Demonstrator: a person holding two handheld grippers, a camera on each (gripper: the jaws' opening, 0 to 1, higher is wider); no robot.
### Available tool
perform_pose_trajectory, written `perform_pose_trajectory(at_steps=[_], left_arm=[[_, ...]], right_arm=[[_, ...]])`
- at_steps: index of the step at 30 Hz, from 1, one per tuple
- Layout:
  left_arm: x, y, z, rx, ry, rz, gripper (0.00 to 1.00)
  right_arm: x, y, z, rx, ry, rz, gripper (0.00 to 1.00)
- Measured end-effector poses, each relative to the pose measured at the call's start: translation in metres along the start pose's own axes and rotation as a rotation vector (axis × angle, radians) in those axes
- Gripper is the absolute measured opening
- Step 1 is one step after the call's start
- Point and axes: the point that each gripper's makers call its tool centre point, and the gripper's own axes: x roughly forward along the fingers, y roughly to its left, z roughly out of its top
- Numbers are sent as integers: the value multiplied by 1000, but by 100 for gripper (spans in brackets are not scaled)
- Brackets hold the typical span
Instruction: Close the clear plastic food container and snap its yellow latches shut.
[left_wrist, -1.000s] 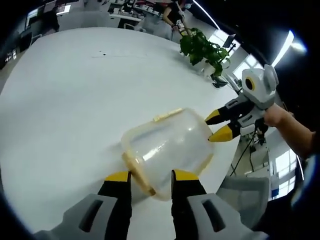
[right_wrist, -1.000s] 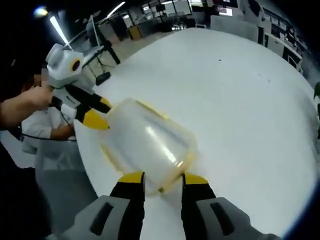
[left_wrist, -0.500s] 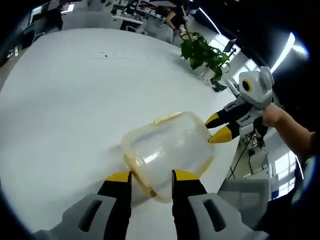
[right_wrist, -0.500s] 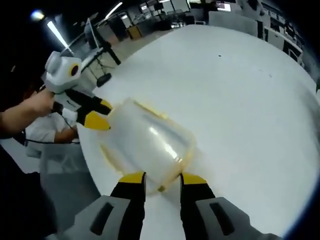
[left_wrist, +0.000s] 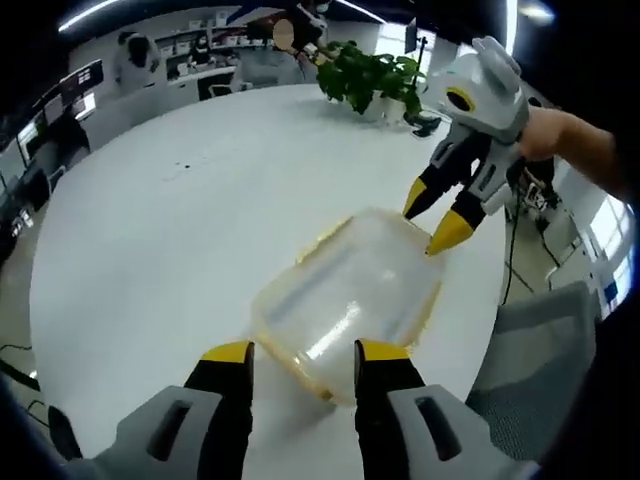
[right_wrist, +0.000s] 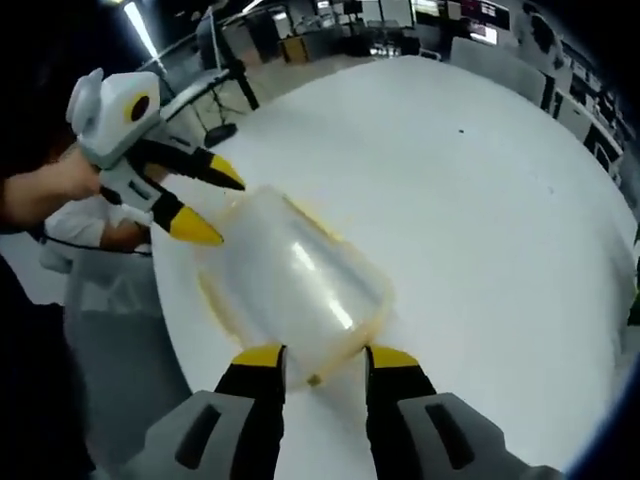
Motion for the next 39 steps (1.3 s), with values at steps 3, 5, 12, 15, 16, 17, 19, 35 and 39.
perform_pose_trajectory(at_steps=[3, 5, 12, 15, 16, 17, 19, 35, 39], left_arm=[[-1, 0, 1, 36, -6, 6, 36], [0, 1, 0, 26, -11, 1, 37], [-3, -6, 1, 102, -22, -67, 39], [-5, -6, 0, 138, -11, -69, 39], [-6, -7, 2, 157, -19, -75, 40], [-6, -7, 3, 167, -13, -75, 40], [-6, -9, 7, 187, -28, -92, 40], [4, -25, 21, 354, -13, -194, 36], [7, -32, 25, 374, -11, -213, 35]], right_arm=[[-1, -1, 1, -50, 6, -19, 30], [-2, 0, 1, -96, 14, -18, 31], [-2, 3, -2, -228, 32, 11, 35], [-3, 2, -1, -268, 40, 10, 34], [-3, 1, 0, -273, 42, 6, 33], [-3, 0, 2, -277, 39, 8, 33], [-4, 1, 6, -285, 28, 16, 33], [6, 22, 23, -493, 24, 112, 34], [10, 25, 30, -513, 26, 116, 33]])
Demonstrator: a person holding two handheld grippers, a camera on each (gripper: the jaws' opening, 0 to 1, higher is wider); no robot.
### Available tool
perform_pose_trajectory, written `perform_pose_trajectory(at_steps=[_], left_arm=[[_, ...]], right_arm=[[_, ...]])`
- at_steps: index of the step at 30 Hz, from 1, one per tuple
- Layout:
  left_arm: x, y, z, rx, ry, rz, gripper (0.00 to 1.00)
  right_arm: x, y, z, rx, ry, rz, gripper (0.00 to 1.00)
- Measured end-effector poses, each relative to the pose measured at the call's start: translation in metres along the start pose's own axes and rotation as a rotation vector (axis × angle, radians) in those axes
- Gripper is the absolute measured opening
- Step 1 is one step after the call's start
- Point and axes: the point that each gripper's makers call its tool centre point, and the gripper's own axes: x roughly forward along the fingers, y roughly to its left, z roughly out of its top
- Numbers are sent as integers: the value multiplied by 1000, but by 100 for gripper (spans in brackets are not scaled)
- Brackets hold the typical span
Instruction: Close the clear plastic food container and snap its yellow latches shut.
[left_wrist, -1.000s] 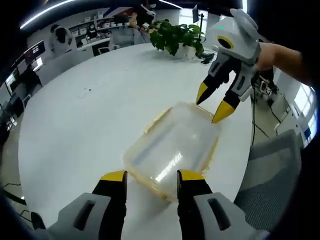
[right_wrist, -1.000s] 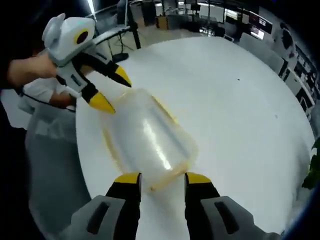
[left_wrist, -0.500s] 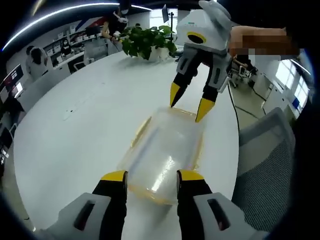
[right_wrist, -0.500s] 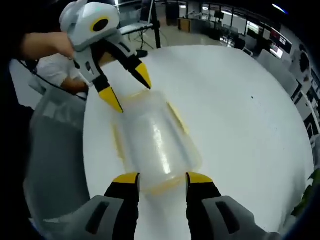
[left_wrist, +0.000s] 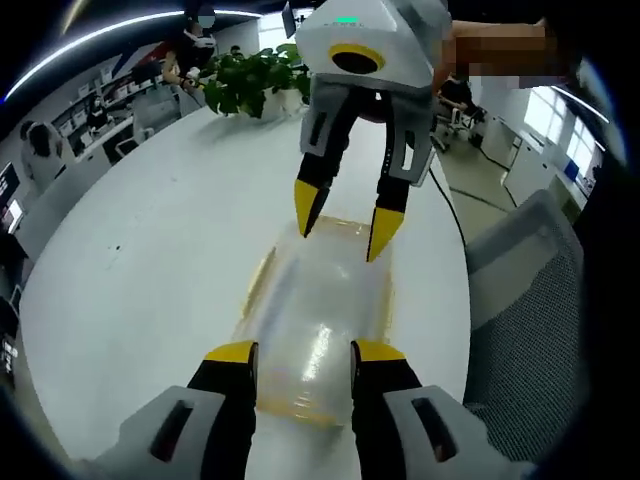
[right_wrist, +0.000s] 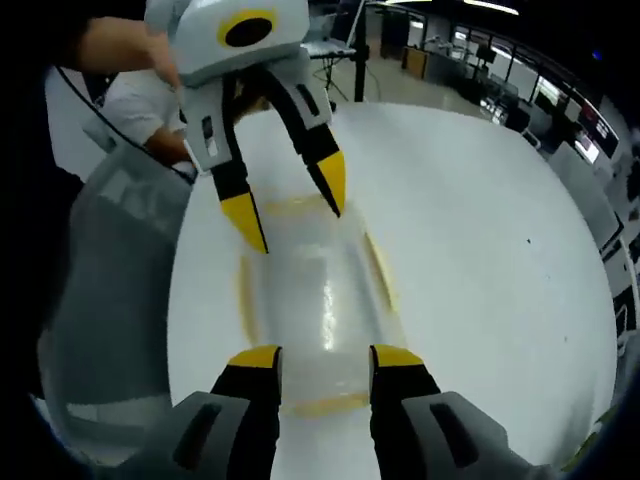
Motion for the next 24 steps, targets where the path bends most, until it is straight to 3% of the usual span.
perform_pose_trajectory(at_steps=[7, 12, 17, 21, 24], left_arm=[[6, -5, 3, 72, 25, -30, 28], [12, -9, 5, 54, 34, -51, 34], [15, -13, 3, 75, 41, -63, 35], [17, -11, 2, 49, 50, -67, 49], [16, -23, 2, 64, 55, -101, 61]], right_arm=[[9, 4, 18, -14, -22, 26, 33], [19, 0, 22, -29, -15, 23, 34], [20, -13, 31, -3, -47, 3, 38], [19, -27, 33, 55, -78, -34, 63], [21, -21, 28, 54, -52, 2, 58]])
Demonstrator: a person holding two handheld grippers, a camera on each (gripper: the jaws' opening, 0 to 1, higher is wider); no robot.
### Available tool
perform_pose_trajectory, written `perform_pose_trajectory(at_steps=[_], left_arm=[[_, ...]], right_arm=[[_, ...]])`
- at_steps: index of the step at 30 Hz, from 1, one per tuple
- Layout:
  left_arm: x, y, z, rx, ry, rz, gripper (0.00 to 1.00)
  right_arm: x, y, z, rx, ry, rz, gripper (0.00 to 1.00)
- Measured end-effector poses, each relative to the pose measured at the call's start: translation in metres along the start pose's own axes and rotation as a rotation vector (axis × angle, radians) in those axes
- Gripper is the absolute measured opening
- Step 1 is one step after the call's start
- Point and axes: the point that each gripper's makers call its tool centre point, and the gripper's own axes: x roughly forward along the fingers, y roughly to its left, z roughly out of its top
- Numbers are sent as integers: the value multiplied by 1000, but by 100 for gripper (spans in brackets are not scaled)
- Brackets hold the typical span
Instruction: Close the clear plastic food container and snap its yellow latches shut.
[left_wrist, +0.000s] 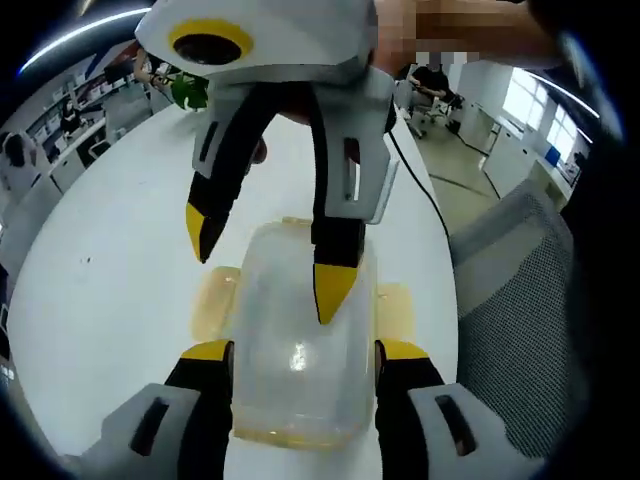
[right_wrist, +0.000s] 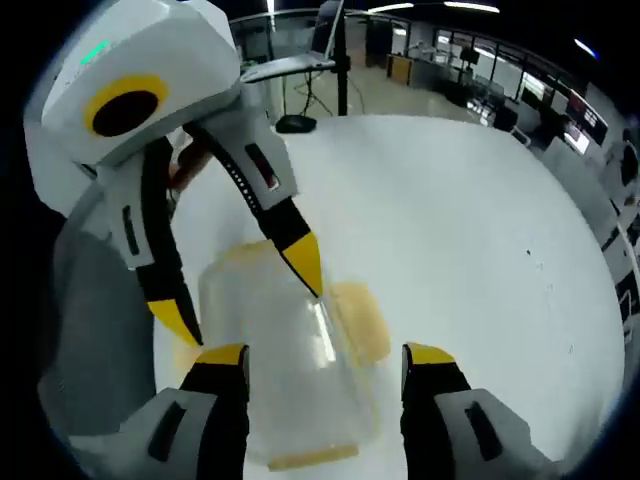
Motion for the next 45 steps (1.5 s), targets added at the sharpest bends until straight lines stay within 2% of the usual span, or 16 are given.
perform_pose_trajectory(at_steps=[2, 4, 8, 11, 14, 19, 26, 31, 36, 39, 41, 45], left_arm=[[4, 1, -4, 95, 32, 23, 68], [7, 1, -6, 139, 52, 37, 70], [7, 1, -3, 116, 48, 35, 71], [5, -1, -3, 127, 60, 42, 66], [5, -3, -1, 124, 60, 47, 65], [6, -3, 8, 150, 44, 101, 64], [9, 1, 3, 188, 75, 138, 62], [7, 2, 7, 174, 60, 151, 61], [12, 0, 4, 177, 71, 150, 59], [14, 1, 4, 176, 66, 152, 59], [16, 1, 2, 183, 66, 154, 59], [16, 3, 3, 183, 58, 159, 59]], right_arm=[[-1, 6, -2, -28, 6, 20, 54], [-3, 8, 0, -30, -4, 30, 52], [-1, 5, -5, -41, 18, 34, 52], [-2, 4, -4, -43, 22, 40, 52], [-3, 2, 0, -50, 24, 50, 52], [-3, -2, 3, -52, 44, 75, 51], [1, -3, 5, -49, 88, 119, 50], [3, -3, 2, -61, 115, 138, 48], [8, -2, 1, -70, 131, 152, 47], [11, -1, 0, -41, 144, 178, 46], [12, -2, -4, -53, 165, 176, 44], [12, -3, -3, -29, 169, 192, 43]])
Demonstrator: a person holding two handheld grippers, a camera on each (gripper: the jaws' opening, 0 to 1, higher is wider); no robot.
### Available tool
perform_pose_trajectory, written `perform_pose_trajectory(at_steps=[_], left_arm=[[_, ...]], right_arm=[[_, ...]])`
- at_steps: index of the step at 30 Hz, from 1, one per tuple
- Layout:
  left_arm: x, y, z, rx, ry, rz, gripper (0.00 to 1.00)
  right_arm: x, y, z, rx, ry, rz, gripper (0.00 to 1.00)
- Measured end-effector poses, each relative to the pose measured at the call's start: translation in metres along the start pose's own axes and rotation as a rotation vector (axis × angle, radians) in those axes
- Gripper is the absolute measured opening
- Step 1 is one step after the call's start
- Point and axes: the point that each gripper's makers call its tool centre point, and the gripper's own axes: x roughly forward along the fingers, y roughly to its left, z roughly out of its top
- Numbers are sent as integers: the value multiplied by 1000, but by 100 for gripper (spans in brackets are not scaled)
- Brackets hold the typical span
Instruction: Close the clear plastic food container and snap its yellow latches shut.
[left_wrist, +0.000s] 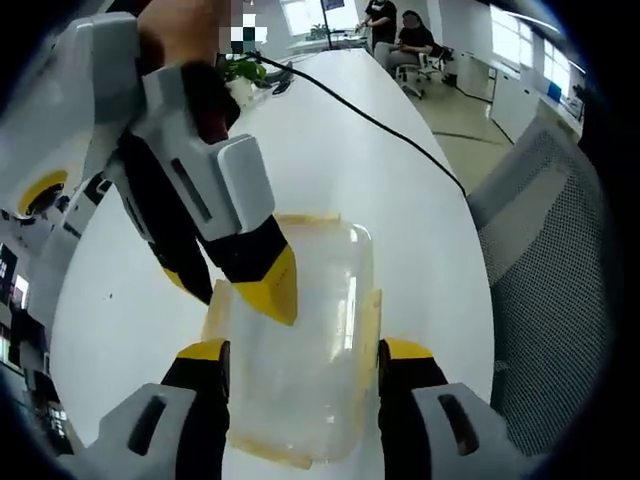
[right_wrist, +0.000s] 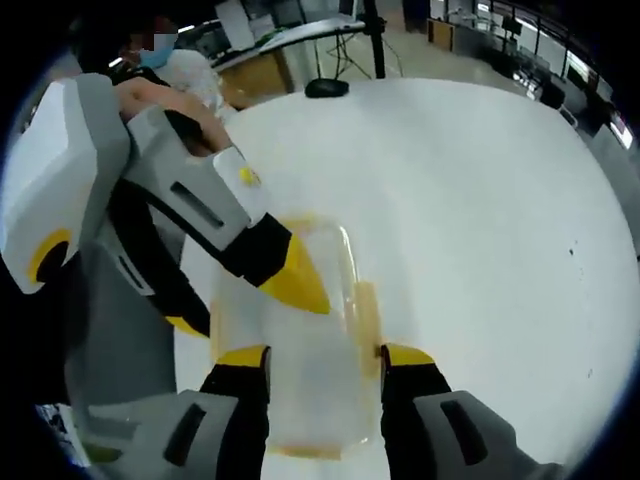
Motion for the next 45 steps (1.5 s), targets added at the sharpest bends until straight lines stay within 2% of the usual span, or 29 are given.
perform_pose_trajectory(at_steps=[9, 15, 18, 22, 28, 29, 30, 31, 32, 34, 35, 36, 41, 45], left_arm=[[2, -1, 0, 23, -22, 25, 56], [4, -3, 0, 34, -12, 46, 55], [5, -2, 0, 37, -12, 44, 54], [6, -1, 0, 41, -9, 47, 54], [8, -3, 0, 42, 3, 57, 52], [8, -3, 0, 43, 2, 55, 52], [8, -4, 1, 59, -4, 46, 51], [8, -4, 0, 57, -5, 45, 50], [9, -5, 2, 84, -11, 36, 49], [8, -5, 1, 74, -5, 42, 49], [8, -6, 2, 88, -5, 43, 48], [8, -6, 3, 96, -17, 52, 47], [6, -6, 3, 107, -40, 85, 45], [5, -6, 5, 116, -33, 86, 46]], right_arm=[[2, 0, 0, -6, 19, 24, 43], [4, 1, 0, -7, 42, 45, 41], [4, -1, -1, -15, 52, 55, 39], [2, -7, -1, 24, 48, 88, 32], [3, -5, -2, 12, 148, 100, 29], [3, -3, -3, -14, 182, 99, 28], [4, -1, -2, -11, 190, 111, 27], [7, 0, -2, -54, 203, 141, 27], [8, -5, 0, -34, 194, 125, 28], [9, -4, 4, 46, 143, 143, 30], [6, -5, 2, -5, 142, 147, 30], [6, -6, 2, -12, 139, 146, 31], [4, -7, 2, 27, 112, 118, 33], [3, -4, 3, -13, 109, 103, 33]])
